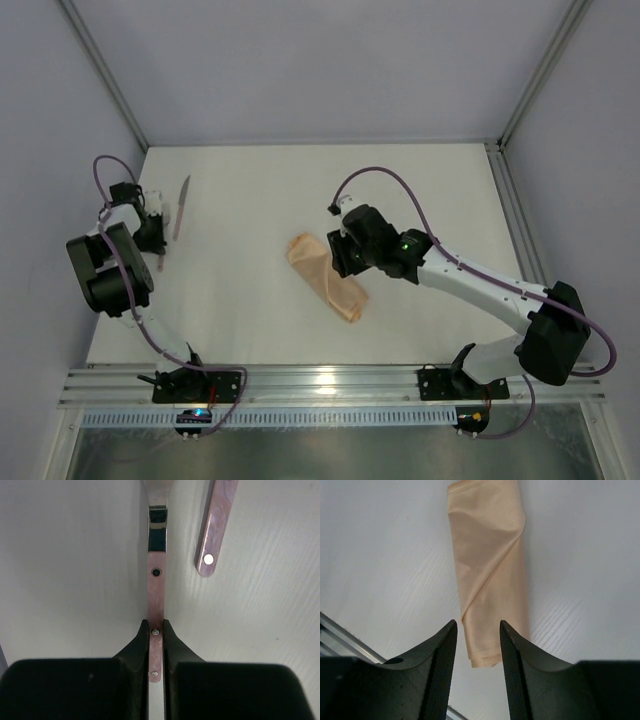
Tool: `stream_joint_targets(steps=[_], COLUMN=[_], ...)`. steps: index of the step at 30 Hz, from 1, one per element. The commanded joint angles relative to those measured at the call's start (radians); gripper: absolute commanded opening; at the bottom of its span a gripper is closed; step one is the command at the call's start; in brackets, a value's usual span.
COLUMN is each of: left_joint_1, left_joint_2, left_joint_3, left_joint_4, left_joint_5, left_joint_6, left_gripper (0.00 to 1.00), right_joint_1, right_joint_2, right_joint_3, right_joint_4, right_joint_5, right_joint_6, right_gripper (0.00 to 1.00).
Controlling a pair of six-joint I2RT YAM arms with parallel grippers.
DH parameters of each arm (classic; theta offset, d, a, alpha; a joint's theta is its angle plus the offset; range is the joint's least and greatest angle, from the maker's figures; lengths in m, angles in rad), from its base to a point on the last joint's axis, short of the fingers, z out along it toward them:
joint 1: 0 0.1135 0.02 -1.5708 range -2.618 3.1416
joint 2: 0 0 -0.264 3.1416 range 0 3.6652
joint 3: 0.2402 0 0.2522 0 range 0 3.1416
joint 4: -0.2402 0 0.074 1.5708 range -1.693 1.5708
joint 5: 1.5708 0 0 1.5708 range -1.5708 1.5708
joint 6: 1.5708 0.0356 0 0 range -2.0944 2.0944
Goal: Fold the napkin into a case and place the utensils inside
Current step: Pick up the fork from the corner of the board, then pass from the left arm to the right
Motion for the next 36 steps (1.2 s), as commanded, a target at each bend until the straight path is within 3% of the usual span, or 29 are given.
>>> stream_joint_targets(steps=[1,7,12,14,18,22,25,29,34,36], left_joint_1=[0.012,0.012,-0.022,-0.118,-0.368,-0.636,-0.852,-0.943,-1.019,-1.065], left_joint_2=[-0.154,-0.304,-0.37,-0.37,-0.426,-0.468,-0.474,-0.465,-0.485,-0.523], left_joint_3=[-0.023,0.004,0.107,0.151,0.152,0.138,0.148,0.204,0.211,0.182], left_joint_4=[0.016,-0.12,-0.373,-0.565,-0.726,-0.812,-0.862,-0.972,-0.997,-0.96], left_joint_5=[0.063,0.236,0.411,0.415,0.396,0.372,0.318,0.362,0.306,0.234], left_joint_6=[0.049,0.155,0.393,0.493,0.676,0.745,0.758,0.805,0.808,0.798], left_gripper=[0.0,0.0,0.0,0.0,0.0,0.0,0.0,0.0,0.0,0.0], right_joint_1=[0.003,-0.018,-0.051,-0.058,-0.06,-0.104,-0.158,-0.215,-0.244,-0.271], right_joint_2=[-0.057,-0.068,-0.124,-0.146,-0.143,-0.1,-0.028,-0.035,-0.199,-0.186], right_joint_3=[0.082,0.148,0.188,0.229,0.336,0.401,0.444,0.322,0.02,0.013], right_joint_4=[0.084,0.128,0.205,0.214,0.206,0.202,0.076,0.056,0.344,0.357], right_joint_5=[-0.058,-0.221,-0.344,-0.39,-0.458,-0.635,-0.757,-0.881,-0.951,-0.935], right_joint_6=[0.003,-0.158,-0.397,-0.529,-0.677,-0.651,-0.655,-0.648,-0.499,-0.334], right_gripper=[0.45,0.48,0.54,0.58,0.64,0.69,0.69,0.65,0.68,0.68])
